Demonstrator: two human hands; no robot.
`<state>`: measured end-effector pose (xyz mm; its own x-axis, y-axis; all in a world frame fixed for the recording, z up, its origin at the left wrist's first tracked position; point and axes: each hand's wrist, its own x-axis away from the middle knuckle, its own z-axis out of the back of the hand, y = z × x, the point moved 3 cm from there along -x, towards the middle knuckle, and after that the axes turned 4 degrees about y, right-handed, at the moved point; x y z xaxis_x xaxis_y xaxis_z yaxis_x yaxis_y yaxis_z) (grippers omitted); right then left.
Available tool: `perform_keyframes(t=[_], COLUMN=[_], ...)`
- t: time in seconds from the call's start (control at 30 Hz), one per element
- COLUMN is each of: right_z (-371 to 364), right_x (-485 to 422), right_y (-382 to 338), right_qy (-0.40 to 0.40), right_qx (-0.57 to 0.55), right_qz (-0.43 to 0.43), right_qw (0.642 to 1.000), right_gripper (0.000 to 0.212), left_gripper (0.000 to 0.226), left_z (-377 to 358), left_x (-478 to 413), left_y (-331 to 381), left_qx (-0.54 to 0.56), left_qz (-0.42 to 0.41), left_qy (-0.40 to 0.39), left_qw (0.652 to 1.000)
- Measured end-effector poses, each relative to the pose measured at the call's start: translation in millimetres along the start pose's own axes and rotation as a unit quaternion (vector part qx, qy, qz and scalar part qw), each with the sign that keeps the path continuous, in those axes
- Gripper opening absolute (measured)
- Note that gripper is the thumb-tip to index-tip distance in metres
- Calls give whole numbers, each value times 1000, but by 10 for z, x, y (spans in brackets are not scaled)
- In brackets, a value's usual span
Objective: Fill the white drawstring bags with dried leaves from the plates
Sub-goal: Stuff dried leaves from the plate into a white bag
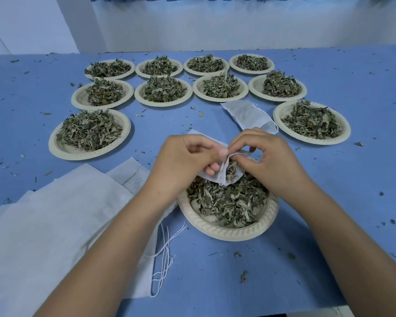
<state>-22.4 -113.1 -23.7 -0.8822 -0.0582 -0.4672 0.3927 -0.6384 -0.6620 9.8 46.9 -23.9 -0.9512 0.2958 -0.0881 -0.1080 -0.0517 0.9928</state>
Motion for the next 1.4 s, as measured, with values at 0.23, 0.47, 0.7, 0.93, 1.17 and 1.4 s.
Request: perform_keyframes(t=[0.23,0.47,0.7,0.93,1.17,1.4], right_z=[-43,-10,0,-15,-13,-28], right_x=[0,-5,1,0,1,3], right_y=[-12,41,40,26,40,26], right_qy=[7,31,32,22,28,35], right_qx=[9,-47,-65,-68,-59,-65], right_qz=[14,-44,-61,-61,-68,-67], right_qw=[1000,997,995,996,996,995], right_gripper=[23,22,16,16,11,13], left_gripper=[10,18,24,26,6,4], left_z=[-148,-22,139,132,61,143], left_x=[133,93,-69,-185,-183,-58], left_y=[161,204,80,-144,-142,157], left_qx=[-128,-247,-226,-368,-365,-288], left_qz=[-192,-288,-145,-85,-133,-288], left_qy=[-20,26,69,-27,-21,98], left_qw=[973,925,961,925,921,908])
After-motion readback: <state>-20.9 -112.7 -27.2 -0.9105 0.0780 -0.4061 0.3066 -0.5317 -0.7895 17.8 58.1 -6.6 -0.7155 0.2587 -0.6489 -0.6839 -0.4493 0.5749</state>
